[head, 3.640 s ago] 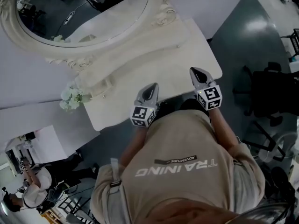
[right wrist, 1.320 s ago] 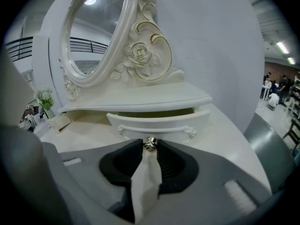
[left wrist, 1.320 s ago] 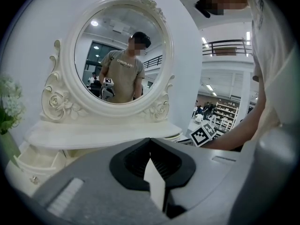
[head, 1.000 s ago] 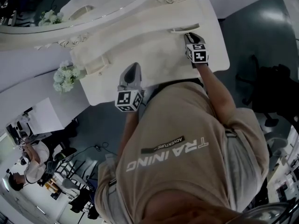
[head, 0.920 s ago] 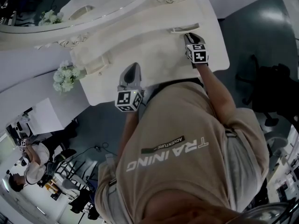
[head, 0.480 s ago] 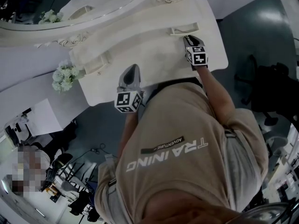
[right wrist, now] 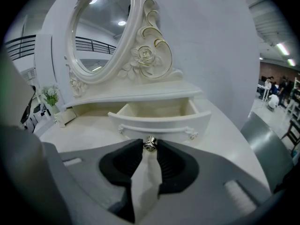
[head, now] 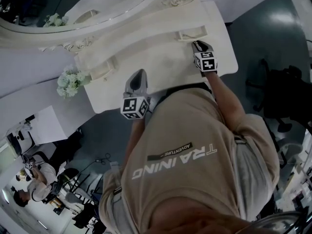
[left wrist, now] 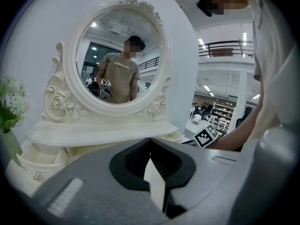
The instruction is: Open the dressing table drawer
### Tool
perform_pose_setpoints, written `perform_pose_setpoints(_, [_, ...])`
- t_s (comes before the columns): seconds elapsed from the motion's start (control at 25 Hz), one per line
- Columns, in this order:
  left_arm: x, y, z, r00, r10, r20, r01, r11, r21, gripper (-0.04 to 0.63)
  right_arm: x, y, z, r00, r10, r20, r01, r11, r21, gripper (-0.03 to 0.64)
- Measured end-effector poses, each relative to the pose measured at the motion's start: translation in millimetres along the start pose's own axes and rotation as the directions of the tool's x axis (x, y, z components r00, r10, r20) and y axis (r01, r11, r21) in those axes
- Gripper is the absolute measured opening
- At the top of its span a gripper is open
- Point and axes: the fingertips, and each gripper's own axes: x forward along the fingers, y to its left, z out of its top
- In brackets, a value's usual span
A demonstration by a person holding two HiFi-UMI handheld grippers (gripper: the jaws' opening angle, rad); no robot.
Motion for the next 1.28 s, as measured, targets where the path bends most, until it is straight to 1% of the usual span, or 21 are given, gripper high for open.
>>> perform_pose_setpoints(0.2, [0.0,-0.5,0.7,1.000,-0.006,-0.001,0.006,1.000,0.005,0.008,-4.4,1.6,0.1,1.000,0.007,0.004,-0.007,0.998,-0.056,0.107])
perform_pose_setpoints(0.36, [1.7,-2.3,3.3,1.000,-0.013,0.008,0.013,1.000,0.004,0.008,-17.7,2.3,3.2,0.999,0.020,0.034,-0.017,0.997,-0.069,0.113])
perform_pose_setpoints(0.44, [2.9,-2.8,5.3,1.000,-0.016,0.015,0.016,1.000,0.004,0.008,-26.5,5.3,6.0,0.998,0.028,0.052,-0.023,0.995,-0.097,0.112])
perform_pose_setpoints(0.6, [4.5,-3.5,9.7,0.999,-0.018,0.029,0.017,1.000,0.007,0.008,-47.3,20.3,10.7,0.996,0.073,0.058,-0.063,0.986,-0.156,0.112])
perform_pose_setpoints(0.68, [5.8,-4.6,12.5,0.999,-0.021,0.040,0.021,1.000,0.008,0.008,-57.5,26.7,16.5,0.993,0.100,0.063,-0.090,0.984,-0.152,0.112])
perform_pose_setpoints(0.8, [8.0,-4.4,14.9,0.998,-0.031,0.047,0.031,1.000,0.004,0.008,-71.3,33.0,31.6,0.988,0.117,0.097,-0.102,0.984,-0.143,0.101])
perform_pose_setpoints(0.96, [14.2,-2.1,19.7,0.997,-0.054,0.050,0.056,0.998,-0.036,0.008,-87.0,42.4,64.5,0.975,0.150,0.167,-0.125,0.981,-0.147,0.093])
perform_pose_setpoints(1.04, [16.4,-1.0,27.0,0.996,-0.060,0.062,0.062,0.998,-0.030,0.008,-97.2,48.2,81.8,0.965,0.164,0.205,-0.131,0.978,-0.165,0.067])
perform_pose_setpoints(1.12, [17.8,0.7,37.5,0.995,-0.062,0.079,0.064,0.998,-0.011,0.008,-107.6,55.9,99.4,0.952,0.182,0.246,-0.139,0.973,-0.183,0.013])
perform_pose_setpoints(1.28, [16.6,1.8,68.3,0.988,-0.071,0.139,0.075,0.997,-0.020,0.008,-129.8,74.8,128.7,0.922,0.228,0.315,-0.161,0.961,-0.224,0.005])
